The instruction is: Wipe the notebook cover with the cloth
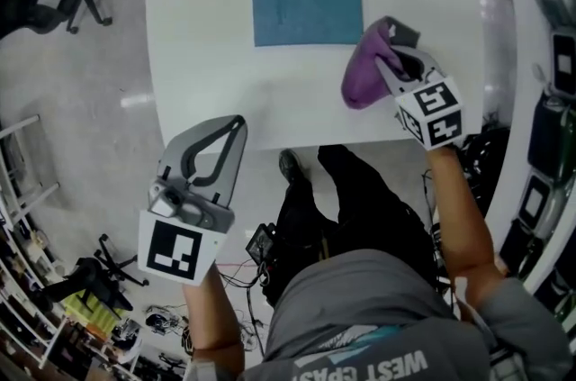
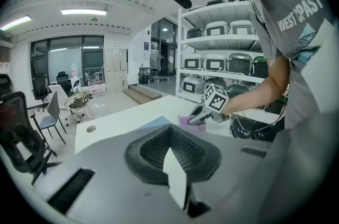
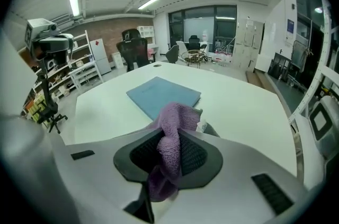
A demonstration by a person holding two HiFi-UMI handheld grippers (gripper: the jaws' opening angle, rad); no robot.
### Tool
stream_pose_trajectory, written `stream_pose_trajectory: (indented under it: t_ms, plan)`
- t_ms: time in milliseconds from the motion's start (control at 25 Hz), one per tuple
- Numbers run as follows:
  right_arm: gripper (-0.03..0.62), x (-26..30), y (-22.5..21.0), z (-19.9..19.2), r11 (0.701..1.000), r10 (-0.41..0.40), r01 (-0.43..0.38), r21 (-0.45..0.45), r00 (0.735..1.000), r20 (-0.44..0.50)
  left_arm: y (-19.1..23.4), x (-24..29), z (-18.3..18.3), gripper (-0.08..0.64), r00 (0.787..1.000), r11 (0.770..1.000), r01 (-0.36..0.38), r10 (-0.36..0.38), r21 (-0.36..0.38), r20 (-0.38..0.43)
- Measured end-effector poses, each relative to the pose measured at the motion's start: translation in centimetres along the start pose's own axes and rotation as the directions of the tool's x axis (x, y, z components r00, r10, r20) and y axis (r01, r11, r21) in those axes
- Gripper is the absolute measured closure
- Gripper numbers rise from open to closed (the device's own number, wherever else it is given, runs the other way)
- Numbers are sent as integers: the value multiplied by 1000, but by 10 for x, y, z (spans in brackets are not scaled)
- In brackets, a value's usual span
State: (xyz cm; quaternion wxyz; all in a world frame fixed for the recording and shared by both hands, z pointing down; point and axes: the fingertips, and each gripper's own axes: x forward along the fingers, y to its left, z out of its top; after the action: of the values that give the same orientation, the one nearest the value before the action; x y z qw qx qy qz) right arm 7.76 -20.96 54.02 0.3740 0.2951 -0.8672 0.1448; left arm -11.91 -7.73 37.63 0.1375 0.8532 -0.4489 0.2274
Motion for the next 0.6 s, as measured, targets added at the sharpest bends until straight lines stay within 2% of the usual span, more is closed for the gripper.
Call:
stream_pose_trajectory:
  t_ms: [280,400,600]
  plan:
    - [495,48,2,10,999,25,-26,-22,997,-76,6,-18,-20,558,998,997,-56,56,-47,-3]
    - [495,58,8,22,997,32,-38,-68,995,-98,10,-27,-29,558,997,994,-80,80,-68,-4]
    - [494,84,54,59,978,119,-132,-159,989,-93,13,-39,-41,558,994,989,-113,112,-99,-11]
